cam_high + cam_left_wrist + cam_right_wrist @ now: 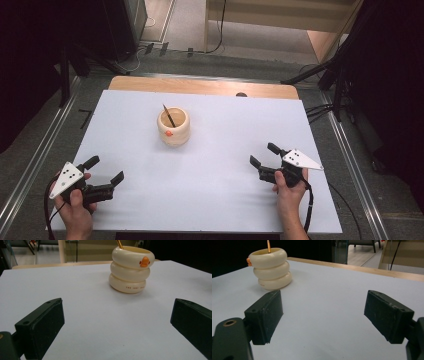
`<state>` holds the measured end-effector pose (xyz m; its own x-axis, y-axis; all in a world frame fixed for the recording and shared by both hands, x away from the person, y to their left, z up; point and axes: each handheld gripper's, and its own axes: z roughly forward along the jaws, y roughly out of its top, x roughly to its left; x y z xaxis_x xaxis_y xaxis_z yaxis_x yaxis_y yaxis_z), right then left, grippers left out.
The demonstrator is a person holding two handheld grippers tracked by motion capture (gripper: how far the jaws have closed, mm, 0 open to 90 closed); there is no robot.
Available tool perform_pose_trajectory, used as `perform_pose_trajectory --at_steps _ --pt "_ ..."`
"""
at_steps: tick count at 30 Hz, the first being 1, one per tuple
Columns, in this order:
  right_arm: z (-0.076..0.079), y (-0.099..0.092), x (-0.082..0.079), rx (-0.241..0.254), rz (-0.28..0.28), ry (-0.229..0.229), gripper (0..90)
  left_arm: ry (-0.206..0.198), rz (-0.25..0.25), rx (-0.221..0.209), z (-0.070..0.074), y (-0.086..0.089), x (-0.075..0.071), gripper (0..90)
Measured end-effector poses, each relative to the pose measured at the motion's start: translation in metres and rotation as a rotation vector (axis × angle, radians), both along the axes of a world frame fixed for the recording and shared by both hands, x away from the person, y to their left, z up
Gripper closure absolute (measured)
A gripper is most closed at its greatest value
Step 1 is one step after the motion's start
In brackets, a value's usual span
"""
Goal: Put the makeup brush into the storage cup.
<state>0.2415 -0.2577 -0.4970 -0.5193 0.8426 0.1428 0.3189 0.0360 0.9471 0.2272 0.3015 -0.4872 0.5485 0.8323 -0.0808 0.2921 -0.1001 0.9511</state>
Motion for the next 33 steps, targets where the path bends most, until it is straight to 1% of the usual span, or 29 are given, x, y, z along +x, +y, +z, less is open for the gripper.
perform_pose_trajectory --at_steps 14,27,33 --pt "-0.009 -0.021 -0.011 0.006 -0.034 0.014 15.9 0.000 0.000 0.010 0.000 -0.002 0.000 0.0" --pt "-0.014 -0.034 -0.022 0.003 -0.054 0.032 15.8 0.001 0.001 0.021 -0.001 -0.002 0.000 0.0" --pt "-0.013 -0.038 -0.026 0.006 -0.054 0.026 15.8 -0.001 0.000 0.023 -0.001 -0.003 0.000 0.0"
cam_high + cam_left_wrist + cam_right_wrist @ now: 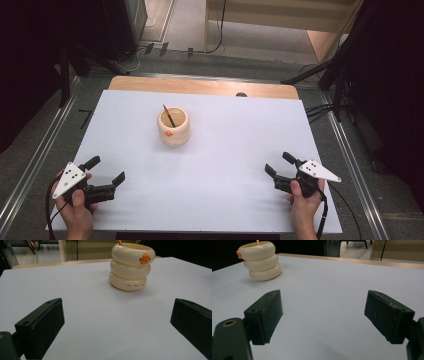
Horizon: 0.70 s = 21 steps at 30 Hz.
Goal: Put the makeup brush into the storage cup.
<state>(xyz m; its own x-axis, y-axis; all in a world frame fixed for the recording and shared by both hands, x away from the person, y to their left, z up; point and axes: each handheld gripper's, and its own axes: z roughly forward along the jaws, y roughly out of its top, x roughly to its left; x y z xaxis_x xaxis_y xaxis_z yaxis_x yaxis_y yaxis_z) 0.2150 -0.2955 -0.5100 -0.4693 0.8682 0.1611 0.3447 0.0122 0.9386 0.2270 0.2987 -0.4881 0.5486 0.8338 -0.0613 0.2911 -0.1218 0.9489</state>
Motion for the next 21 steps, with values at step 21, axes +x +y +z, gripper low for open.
perform_pose_trajectory --at_steps 21 --pt "-0.003 -0.024 -0.018 0.008 -0.033 -0.001 15.6 -0.018 -0.004 0.019 0.002 -0.006 -0.004 0.0"
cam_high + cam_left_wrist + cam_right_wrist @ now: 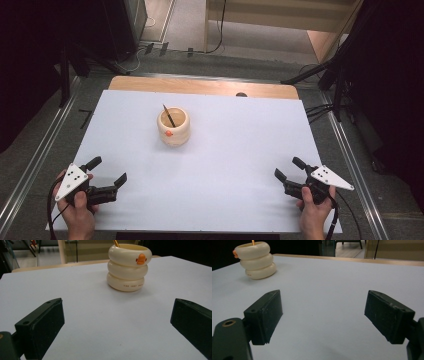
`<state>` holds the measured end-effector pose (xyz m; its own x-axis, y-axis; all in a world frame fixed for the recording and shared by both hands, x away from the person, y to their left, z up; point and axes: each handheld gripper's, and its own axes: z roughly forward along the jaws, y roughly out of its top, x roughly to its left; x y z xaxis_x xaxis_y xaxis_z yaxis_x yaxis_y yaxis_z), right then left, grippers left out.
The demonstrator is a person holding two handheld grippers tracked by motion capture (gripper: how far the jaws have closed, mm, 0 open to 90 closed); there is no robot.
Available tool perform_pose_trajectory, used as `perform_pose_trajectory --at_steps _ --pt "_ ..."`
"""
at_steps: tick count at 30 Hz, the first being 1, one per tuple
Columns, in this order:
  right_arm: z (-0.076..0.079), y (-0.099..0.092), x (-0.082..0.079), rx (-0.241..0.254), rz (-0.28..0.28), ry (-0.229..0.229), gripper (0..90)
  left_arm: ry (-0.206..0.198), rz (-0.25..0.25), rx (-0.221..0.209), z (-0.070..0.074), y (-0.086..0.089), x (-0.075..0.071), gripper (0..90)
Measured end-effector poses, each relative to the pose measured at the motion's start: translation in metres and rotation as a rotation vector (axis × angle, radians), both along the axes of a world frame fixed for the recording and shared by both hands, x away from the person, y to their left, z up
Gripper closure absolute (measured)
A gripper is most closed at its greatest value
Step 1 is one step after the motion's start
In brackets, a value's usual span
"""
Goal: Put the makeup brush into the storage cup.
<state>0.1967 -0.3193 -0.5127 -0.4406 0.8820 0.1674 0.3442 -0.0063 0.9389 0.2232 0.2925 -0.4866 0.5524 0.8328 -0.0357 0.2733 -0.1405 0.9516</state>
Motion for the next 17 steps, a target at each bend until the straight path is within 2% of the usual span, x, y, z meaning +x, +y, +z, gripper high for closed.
perform_pose_trajectory --at_steps 12,17 --pt "0.0015 -0.0084 -0.0090 0.035 -0.019 -0.019 15.2 -0.001 -0.005 0.009 0.0002 -0.0022 -0.0004 0.0" --pt "0.0032 -0.0086 -0.0104 0.027 -0.027 -0.023 15.2 0.000 -0.006 0.011 0.0004 -0.0030 -0.0006 0.0"
